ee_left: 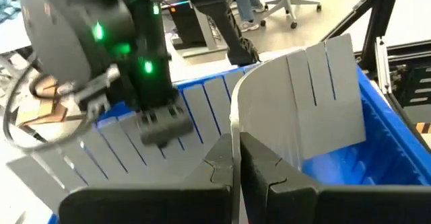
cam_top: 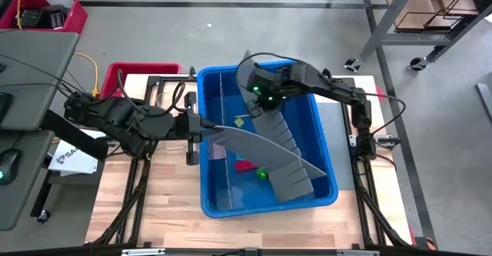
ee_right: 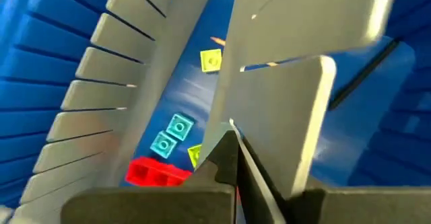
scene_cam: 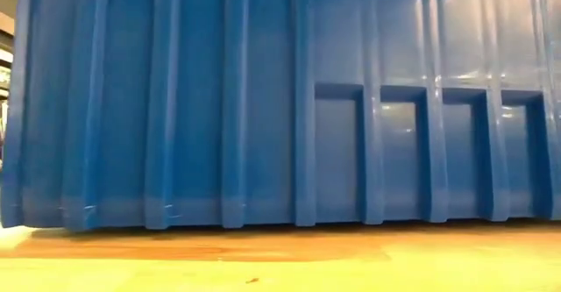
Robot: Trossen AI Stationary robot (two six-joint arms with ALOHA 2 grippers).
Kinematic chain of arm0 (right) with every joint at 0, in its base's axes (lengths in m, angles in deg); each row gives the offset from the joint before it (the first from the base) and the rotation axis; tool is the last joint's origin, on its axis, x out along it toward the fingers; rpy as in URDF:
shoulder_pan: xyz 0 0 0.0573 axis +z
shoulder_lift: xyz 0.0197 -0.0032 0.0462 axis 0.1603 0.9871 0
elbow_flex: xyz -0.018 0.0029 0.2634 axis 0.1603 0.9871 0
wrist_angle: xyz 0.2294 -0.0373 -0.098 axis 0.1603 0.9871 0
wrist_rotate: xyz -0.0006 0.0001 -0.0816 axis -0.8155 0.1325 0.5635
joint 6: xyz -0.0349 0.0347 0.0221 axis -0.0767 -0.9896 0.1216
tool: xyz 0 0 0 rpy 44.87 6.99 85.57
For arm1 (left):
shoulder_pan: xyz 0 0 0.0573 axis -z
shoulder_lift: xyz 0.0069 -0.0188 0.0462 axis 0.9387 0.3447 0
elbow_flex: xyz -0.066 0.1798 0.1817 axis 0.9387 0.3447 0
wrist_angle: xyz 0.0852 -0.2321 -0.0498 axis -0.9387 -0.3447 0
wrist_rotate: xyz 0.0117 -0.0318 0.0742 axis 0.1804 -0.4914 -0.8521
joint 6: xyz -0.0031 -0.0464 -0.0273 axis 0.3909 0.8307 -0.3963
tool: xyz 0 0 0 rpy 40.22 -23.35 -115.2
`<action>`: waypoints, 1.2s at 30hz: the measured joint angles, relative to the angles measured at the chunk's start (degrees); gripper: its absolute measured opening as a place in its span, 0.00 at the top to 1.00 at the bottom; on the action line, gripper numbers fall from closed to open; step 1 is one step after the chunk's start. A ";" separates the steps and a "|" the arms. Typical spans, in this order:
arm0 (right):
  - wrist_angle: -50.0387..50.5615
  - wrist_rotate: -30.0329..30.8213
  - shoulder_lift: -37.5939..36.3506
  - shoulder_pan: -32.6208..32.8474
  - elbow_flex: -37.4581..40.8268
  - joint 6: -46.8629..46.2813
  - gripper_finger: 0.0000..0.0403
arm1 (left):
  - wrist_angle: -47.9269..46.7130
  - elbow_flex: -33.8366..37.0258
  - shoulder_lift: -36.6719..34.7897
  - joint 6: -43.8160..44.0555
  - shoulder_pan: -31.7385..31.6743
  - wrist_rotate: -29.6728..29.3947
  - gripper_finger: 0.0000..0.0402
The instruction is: Sort blocks
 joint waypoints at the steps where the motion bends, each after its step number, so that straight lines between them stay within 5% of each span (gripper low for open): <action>1: -0.32 -0.39 0.89 -0.27 0.00 0.29 1.00 | 0.00 0.00 0.01 -0.01 -0.27 0.00 1.00; 11: -4.87 -1.83 -0.62 -1.86 -1.50 5.65 0.96 | -1.75 -0.17 -0.15 1.36 -2.04 -0.46 1.00; 22: -6.47 -0.77 -10.04 -1.32 -1.97 10.18 0.74 | -11.56 -0.10 -0.15 5.22 -2.36 -2.72 1.00; 36: 0.57 -11.48 -21.67 7.84 0.68 16.53 0.69 | -0.02 -0.04 -3.79 -5.63 -3.00 -1.80 1.00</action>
